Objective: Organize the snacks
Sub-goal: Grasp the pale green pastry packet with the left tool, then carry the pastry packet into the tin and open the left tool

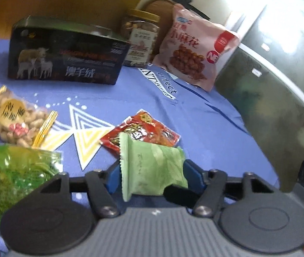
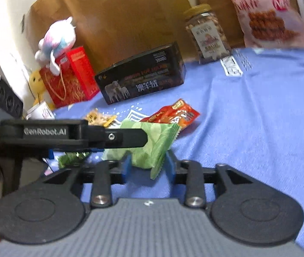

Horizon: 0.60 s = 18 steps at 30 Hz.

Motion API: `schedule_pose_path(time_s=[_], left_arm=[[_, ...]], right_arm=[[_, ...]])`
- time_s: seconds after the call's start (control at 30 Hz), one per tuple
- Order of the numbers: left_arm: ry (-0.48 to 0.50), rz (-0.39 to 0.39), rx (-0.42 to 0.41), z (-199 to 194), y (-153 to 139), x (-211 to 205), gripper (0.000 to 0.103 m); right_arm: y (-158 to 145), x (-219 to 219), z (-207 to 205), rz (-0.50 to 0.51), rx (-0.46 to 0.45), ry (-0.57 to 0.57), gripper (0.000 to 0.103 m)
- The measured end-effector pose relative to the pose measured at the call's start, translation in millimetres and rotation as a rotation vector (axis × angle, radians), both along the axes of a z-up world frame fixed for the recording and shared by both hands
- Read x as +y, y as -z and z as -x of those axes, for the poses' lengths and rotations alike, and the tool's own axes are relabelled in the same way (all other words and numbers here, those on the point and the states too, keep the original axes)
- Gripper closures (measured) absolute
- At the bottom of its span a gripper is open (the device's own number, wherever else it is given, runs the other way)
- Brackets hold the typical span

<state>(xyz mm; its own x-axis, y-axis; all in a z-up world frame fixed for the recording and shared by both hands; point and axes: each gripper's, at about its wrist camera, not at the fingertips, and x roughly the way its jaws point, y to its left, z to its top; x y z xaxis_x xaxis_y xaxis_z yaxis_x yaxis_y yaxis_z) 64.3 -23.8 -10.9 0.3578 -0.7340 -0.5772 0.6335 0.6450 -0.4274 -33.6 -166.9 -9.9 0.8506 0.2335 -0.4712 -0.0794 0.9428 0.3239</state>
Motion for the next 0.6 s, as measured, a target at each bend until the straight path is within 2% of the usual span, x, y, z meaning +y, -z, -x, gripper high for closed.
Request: schedule_pose_path(time_s=[0.17, 0.23, 0.3, 0.4, 0.53, 0.6], left_arm=[[0.03, -0.048, -0.134, 15.1, 3.1, -4.3, 0.045], [0.026, -0.034, -0.131, 14.5, 3.5, -1.9, 0.045], [0.021, -0.016, -0.117, 12.3, 4.2, 1.5, 0.054], [0.016, 0.023, -0.097, 10.0, 4.6, 8.5, 0.061], [0.002, 0.039, -0.103, 13.8, -4.4, 15.0, 0.062], [-0.016, 0.055, -0.129, 13.7, -20.8, 20.0, 0.062]], right_arm=[[3.9, -2.0, -1.5, -0.001, -0.007, -0.007, 0.057], [2.3, 4.6, -3.7, 0.045, -0.005, -0.015, 0.057], [1.6, 15.1, -5.7, 0.105, -0.007, -0.038, 0.057], [2.6, 26.3, -4.0, 0.19, -0.025, -0.034, 0.058], [-1.1, 22.7, -1.1, 0.158, -0.041, -0.033, 0.059], [-10.0, 23.2, -2.0, 0.146, -0.073, -0.042, 0.059]])
